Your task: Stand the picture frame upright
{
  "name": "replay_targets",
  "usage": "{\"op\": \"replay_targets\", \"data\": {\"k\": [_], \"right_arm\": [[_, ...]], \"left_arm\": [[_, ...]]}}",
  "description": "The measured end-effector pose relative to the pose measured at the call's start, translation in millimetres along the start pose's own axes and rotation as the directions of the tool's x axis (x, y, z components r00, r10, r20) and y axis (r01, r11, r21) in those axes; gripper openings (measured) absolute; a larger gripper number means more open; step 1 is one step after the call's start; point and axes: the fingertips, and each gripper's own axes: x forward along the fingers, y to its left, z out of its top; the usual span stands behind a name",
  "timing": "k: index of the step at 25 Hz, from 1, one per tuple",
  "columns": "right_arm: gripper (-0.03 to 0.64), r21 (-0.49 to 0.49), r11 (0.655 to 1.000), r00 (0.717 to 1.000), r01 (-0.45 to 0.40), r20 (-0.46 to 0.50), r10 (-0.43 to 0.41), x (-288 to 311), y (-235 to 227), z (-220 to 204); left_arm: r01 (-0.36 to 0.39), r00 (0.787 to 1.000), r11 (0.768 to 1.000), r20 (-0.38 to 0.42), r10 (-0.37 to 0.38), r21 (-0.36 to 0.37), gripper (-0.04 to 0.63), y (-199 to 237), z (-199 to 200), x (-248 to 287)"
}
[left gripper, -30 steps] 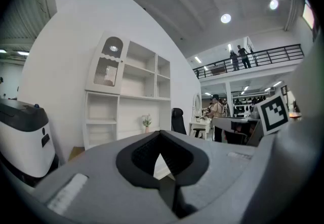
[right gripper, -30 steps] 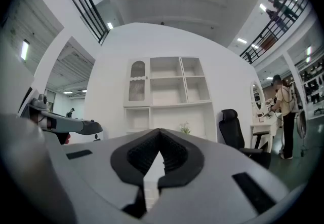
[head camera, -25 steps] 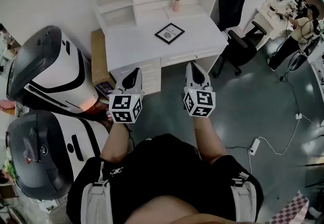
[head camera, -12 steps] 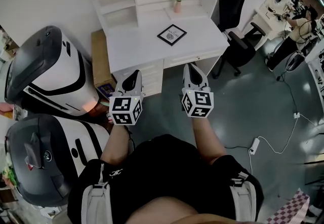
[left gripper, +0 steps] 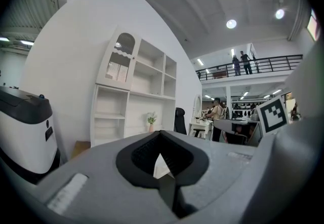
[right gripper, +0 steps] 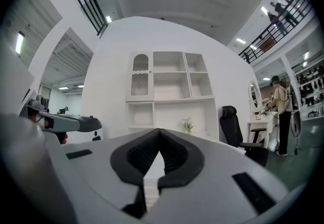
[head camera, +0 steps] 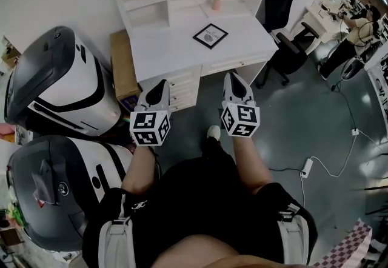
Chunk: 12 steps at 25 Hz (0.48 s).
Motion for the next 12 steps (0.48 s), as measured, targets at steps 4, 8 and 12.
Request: {"op": "replay_targets", "data": {"k": [4,8,12], "right_arm": [[0.002,0.001,1.000,1.000,0.014,0.019,-0.014,6.9,-1.6,5.8],[0.002,0.009,1.000,0.999,0.025,0.033,-0.025,17.1,-6.2,8.0],[0.002,0.019,0.999,0.999,0.027,0.035,-0.028,35.2,-16.7,4.3]], "left_arm": [[-0.003,1.000,1.000,0.007,0.003,0.017,0.015,7.1,1.9,2.1],[-0.006,1.000,1.000,0.010,0.006,0.029,0.015,14.0,6.5,10.4],[-0.005,1.000,0.999,0.009,0.005,0.048,0.015,16.4,10.2,31.3]]}}
